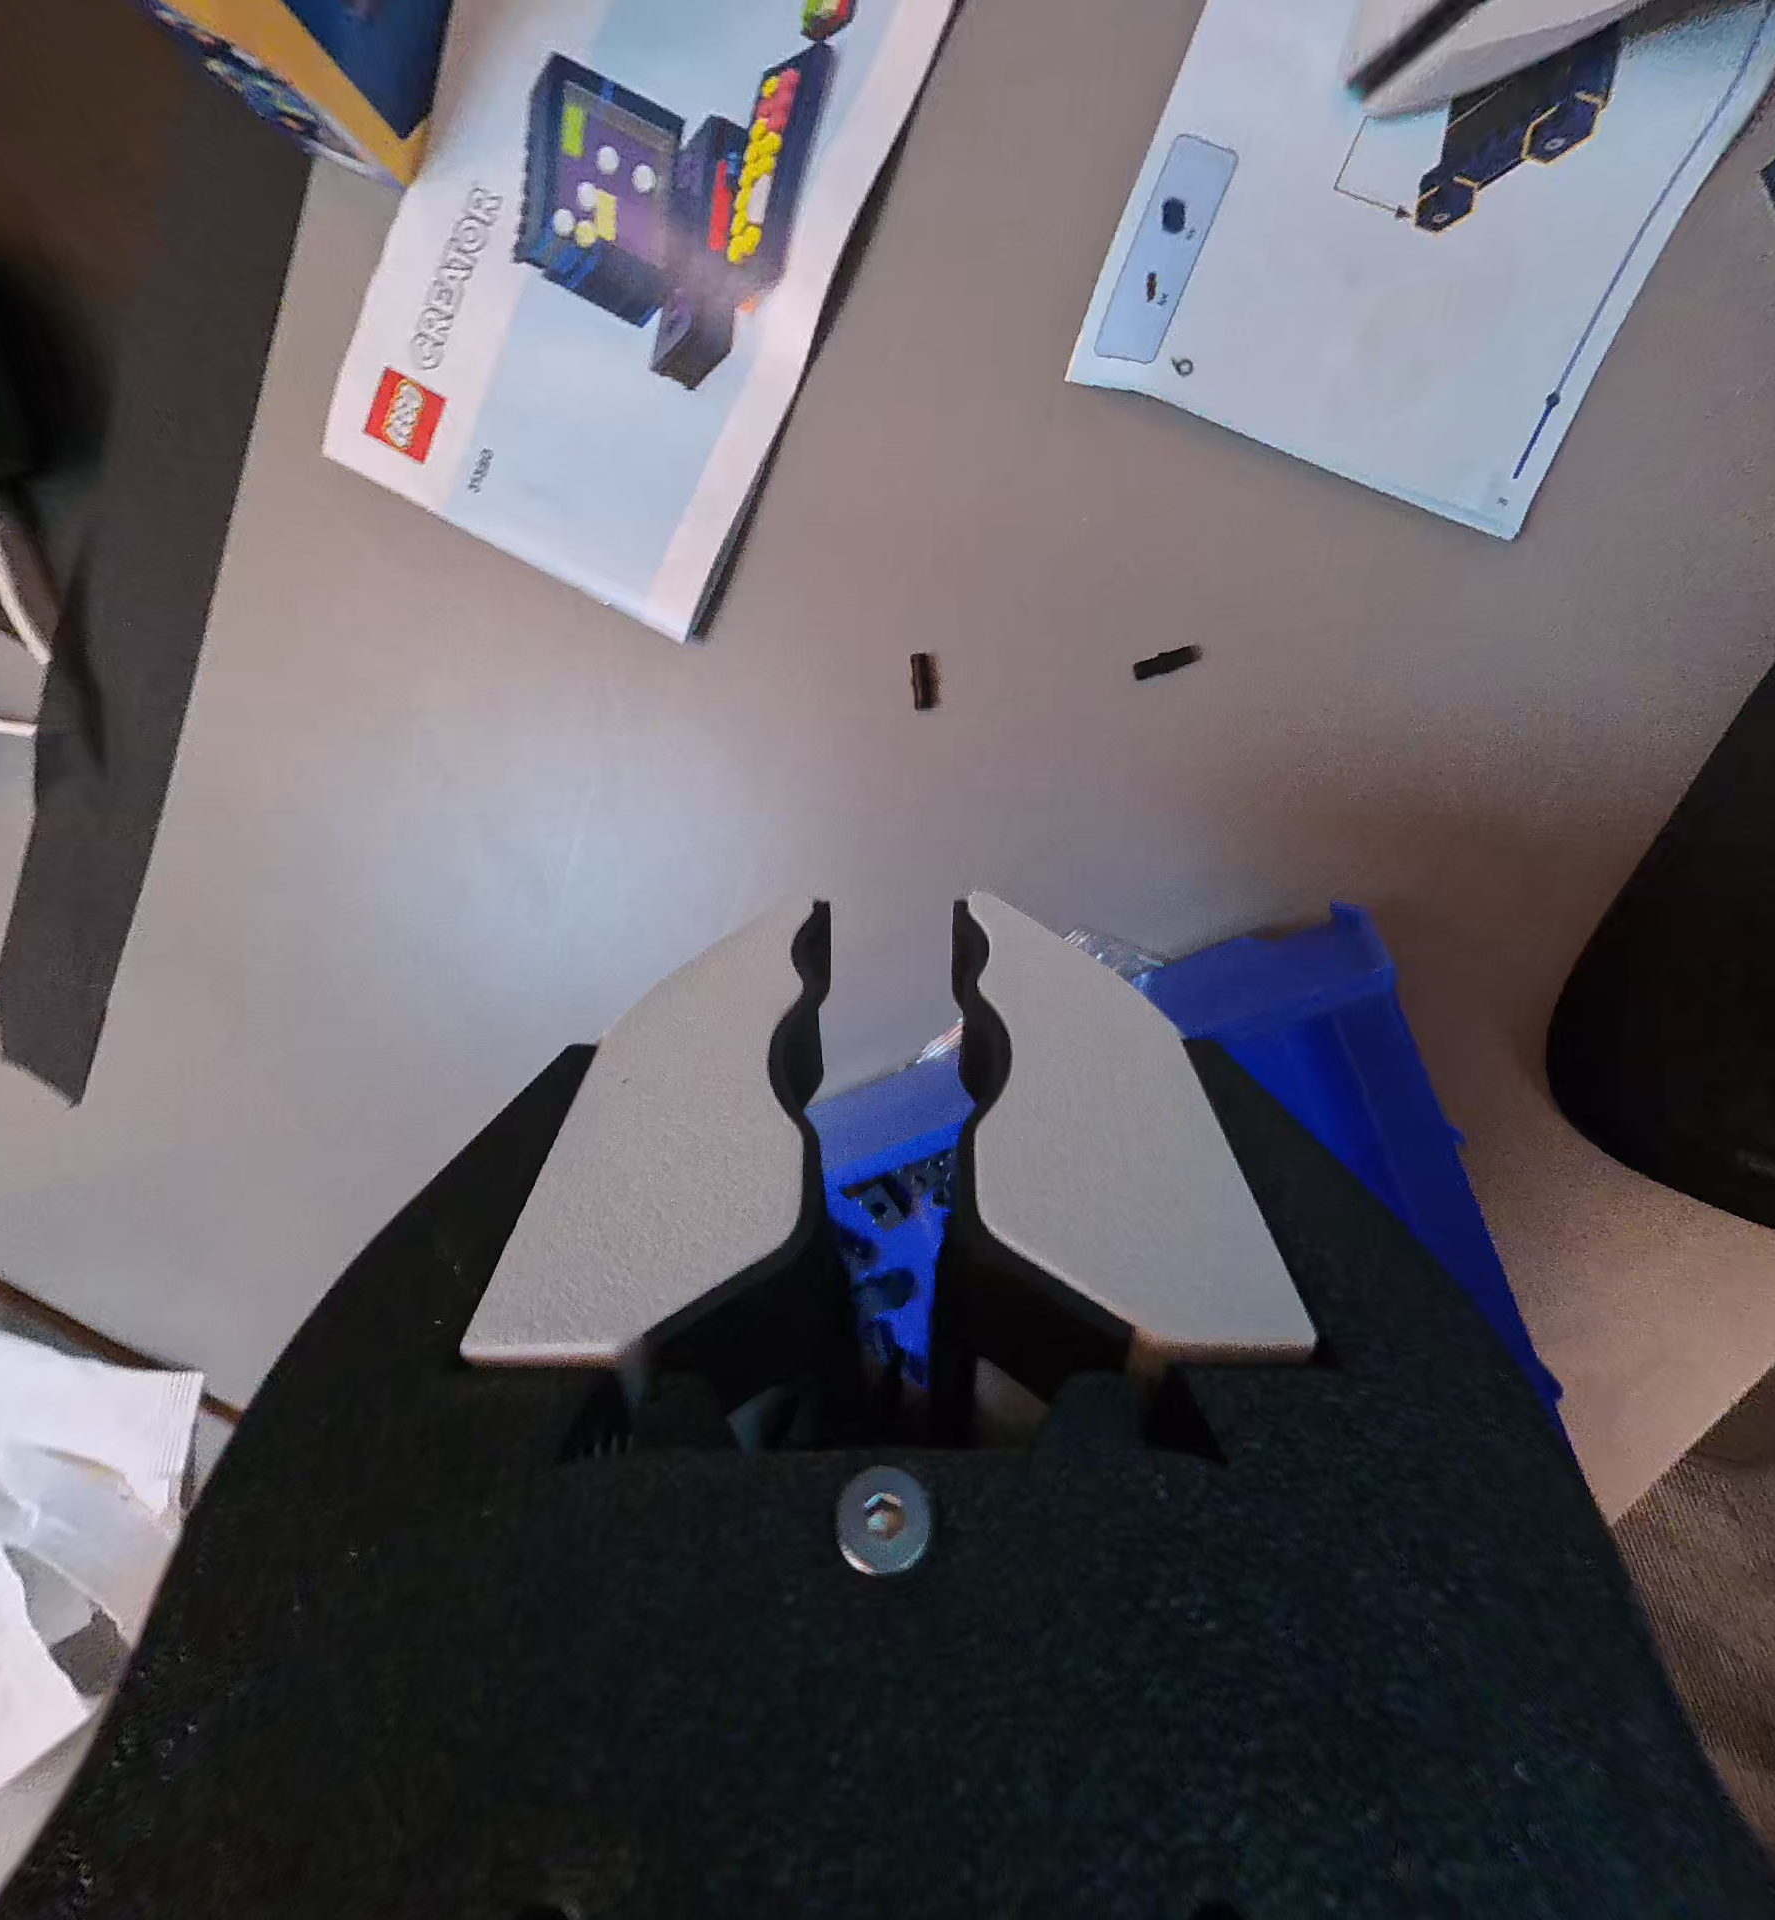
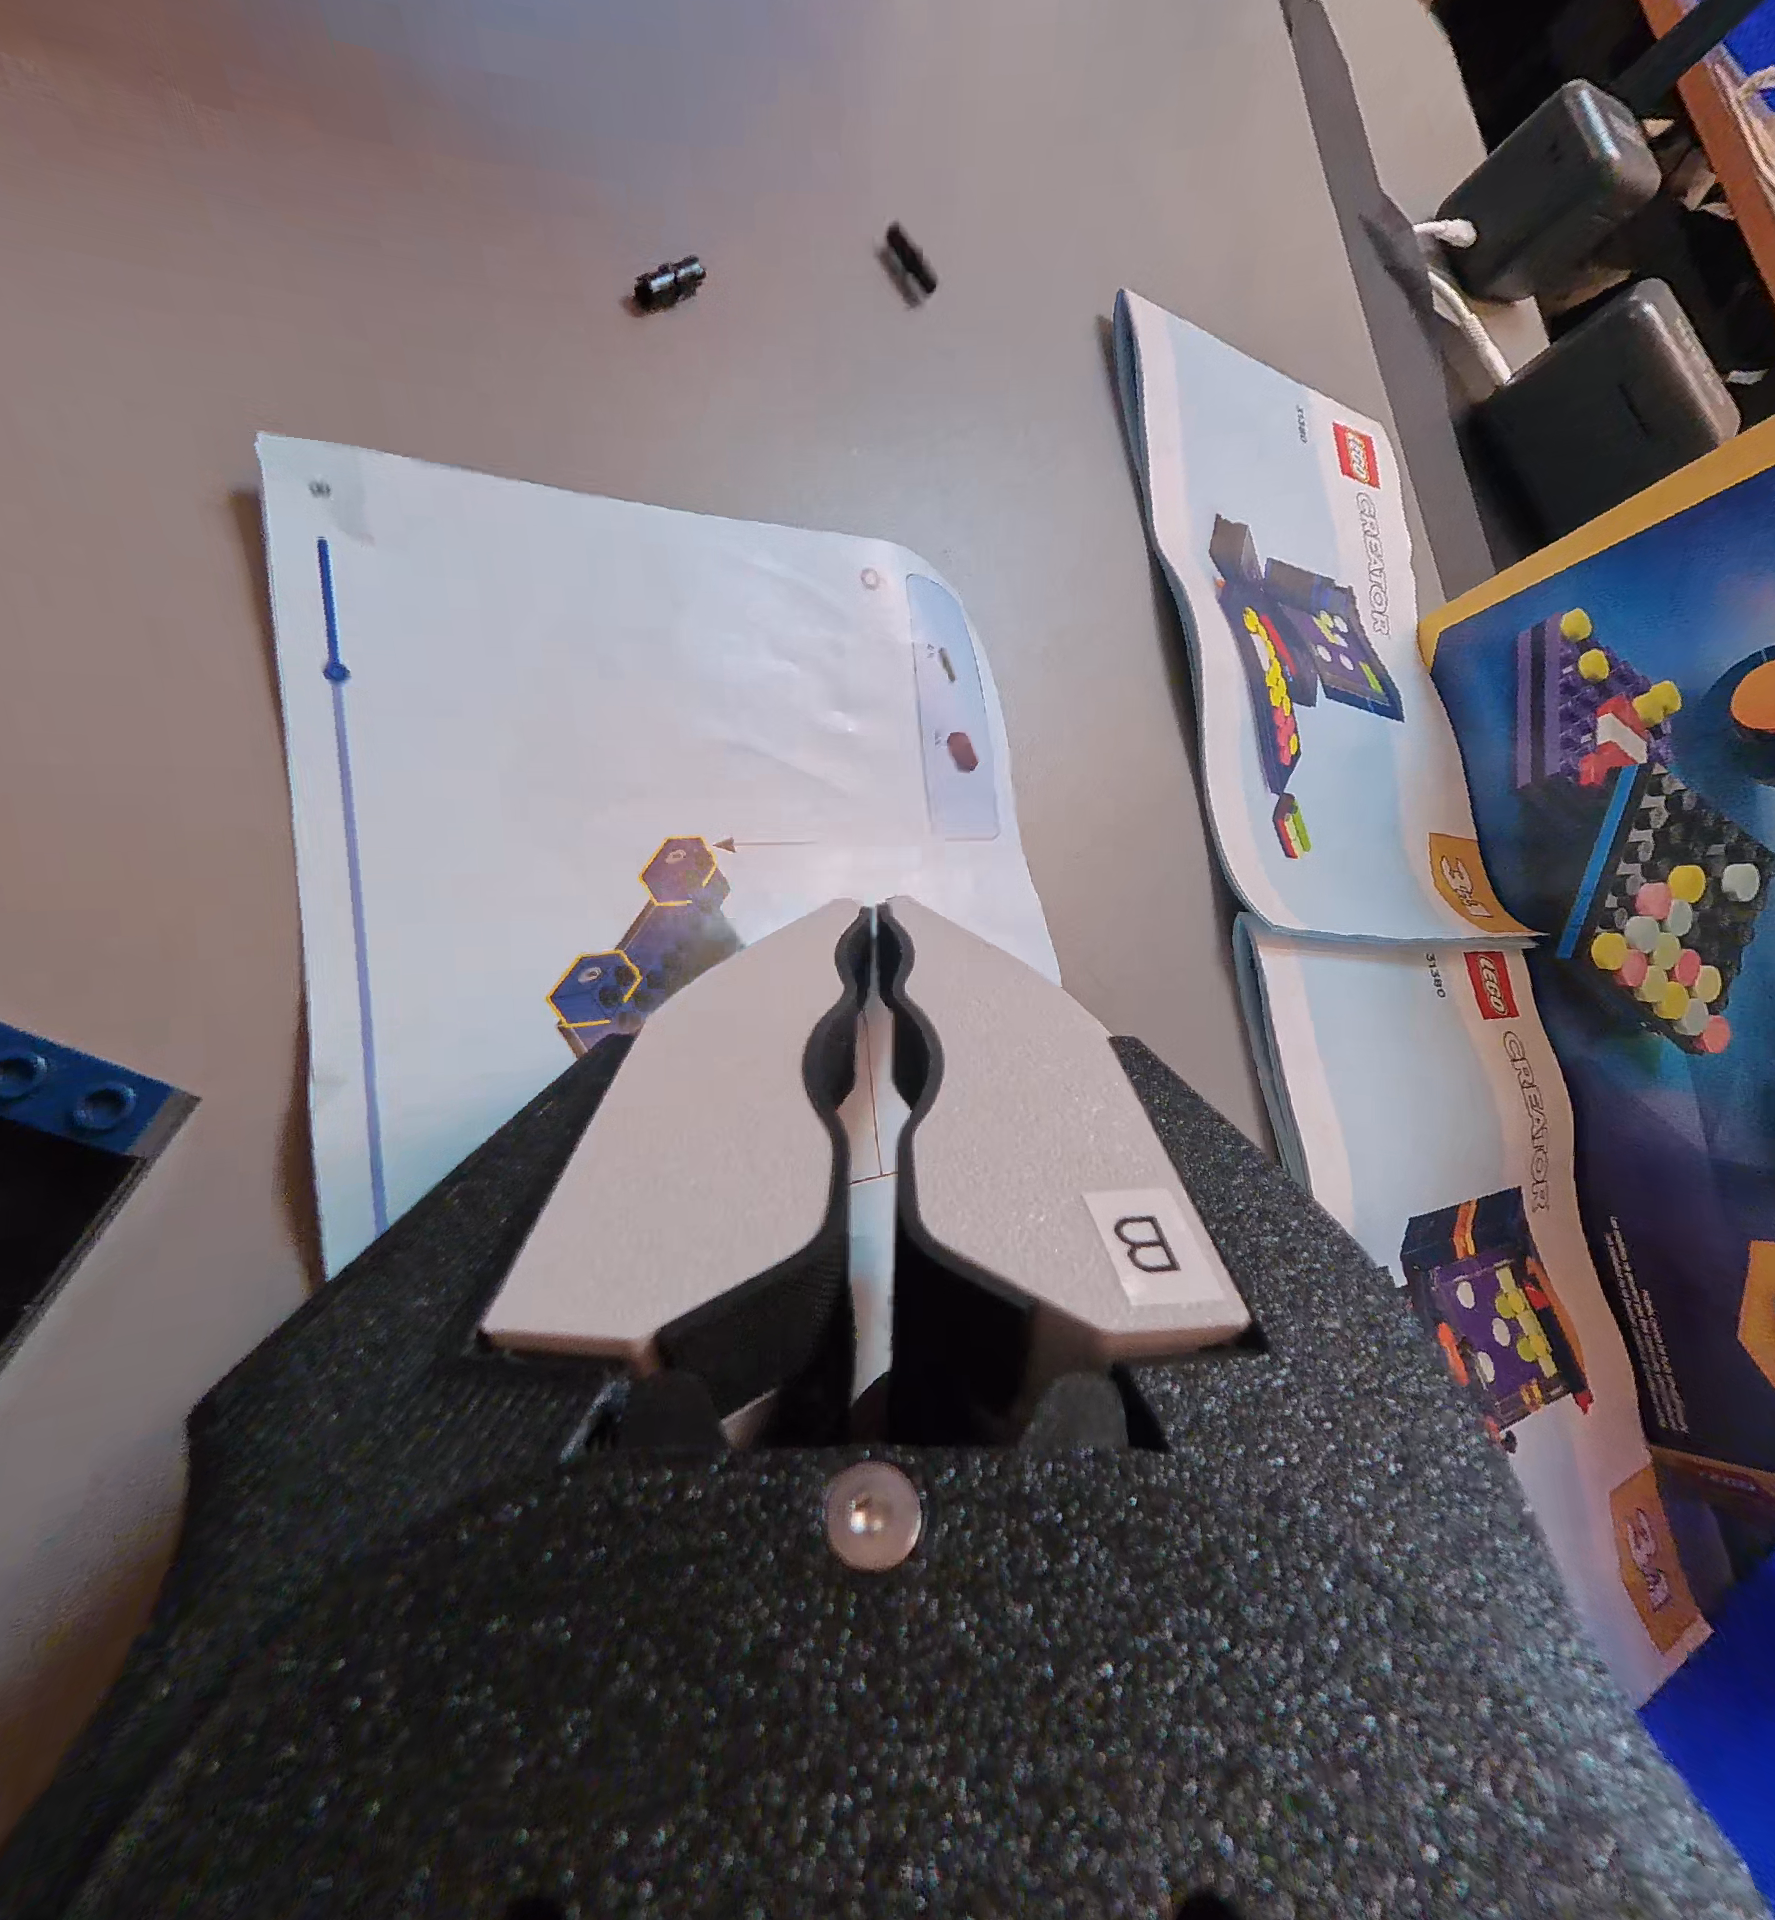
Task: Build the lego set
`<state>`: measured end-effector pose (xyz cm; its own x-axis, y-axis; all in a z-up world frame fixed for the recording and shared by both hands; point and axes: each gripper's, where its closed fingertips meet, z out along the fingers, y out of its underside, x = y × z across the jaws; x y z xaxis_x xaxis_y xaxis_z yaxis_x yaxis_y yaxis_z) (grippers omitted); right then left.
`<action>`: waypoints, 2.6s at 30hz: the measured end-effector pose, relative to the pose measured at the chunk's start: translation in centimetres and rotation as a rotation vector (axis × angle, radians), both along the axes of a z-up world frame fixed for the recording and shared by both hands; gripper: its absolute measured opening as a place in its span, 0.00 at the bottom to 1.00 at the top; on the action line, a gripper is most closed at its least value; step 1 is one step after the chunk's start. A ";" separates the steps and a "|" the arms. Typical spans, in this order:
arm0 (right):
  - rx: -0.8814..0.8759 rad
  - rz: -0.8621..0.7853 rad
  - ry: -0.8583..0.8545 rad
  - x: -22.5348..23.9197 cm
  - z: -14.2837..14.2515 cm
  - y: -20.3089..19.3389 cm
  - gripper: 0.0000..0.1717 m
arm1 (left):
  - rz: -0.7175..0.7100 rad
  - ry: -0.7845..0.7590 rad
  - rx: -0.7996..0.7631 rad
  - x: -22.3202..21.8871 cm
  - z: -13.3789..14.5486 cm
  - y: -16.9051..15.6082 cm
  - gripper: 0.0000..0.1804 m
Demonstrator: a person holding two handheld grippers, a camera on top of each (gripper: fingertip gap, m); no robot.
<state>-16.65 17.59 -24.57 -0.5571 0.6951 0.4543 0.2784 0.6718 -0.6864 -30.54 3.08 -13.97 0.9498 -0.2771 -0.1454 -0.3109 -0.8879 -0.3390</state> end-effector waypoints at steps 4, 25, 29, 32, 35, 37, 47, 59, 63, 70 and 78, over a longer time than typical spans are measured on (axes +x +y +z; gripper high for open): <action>-0.188 0.013 0.051 0.1 2.2 0.0 0.11 | 0.049 0.066 0.044 -0.8 1.0 -2.1 0.15; -0.465 -0.061 -0.167 0.3 1.9 0.5 0.10 | 0.252 0.184 0.003 -4.8 0.3 -11.4 0.16; -0.315 -0.092 -0.266 0.5 -0.6 0.4 0.11 | 0.379 0.291 -0.106 -8.9 -0.5 -14.3 0.17; -0.296 -0.082 -0.256 0.6 -0.6 0.3 0.10 | 0.440 0.282 -0.135 -10.7 -1.0 -15.9 0.17; -0.306 -0.081 -0.264 0.6 -0.6 0.3 0.10 | 0.459 0.239 -0.158 -11.1 -2.0 -16.5 0.17; -0.312 -0.081 -0.269 0.6 -0.6 0.3 0.10 | 0.446 0.222 -0.172 -10.9 -2.5 -16.6 0.17; -0.313 -0.080 -0.270 0.6 -0.6 0.3 0.09 | 0.359 0.181 -0.218 -10.4 -4.9 -15.5 0.14; -0.319 -0.080 -0.274 0.6 -0.6 0.3 0.09 | 0.240 0.116 -0.114 -9.4 -5.4 -14.4 0.17; -0.318 -0.080 -0.274 0.6 -0.6 0.3 0.09 | 0.165 0.041 -0.065 -8.7 -6.8 -12.2 0.17; -0.315 -0.080 -0.271 0.6 -0.6 0.3 0.09 | 0.217 -0.038 -0.107 -10.0 -9.4 -11.6 0.13; -0.314 -0.080 -0.271 0.6 -0.6 0.3 0.09 | 0.273 -0.010 -0.017 -11.7 -6.7 -12.1 0.13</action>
<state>-16.04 17.87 -25.16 -0.5662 0.8222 0.0578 0.5195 0.4104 -0.7495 -42.24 -9.07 -20.72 0.9910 -0.0132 -0.1332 -0.0563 -0.9440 -0.3252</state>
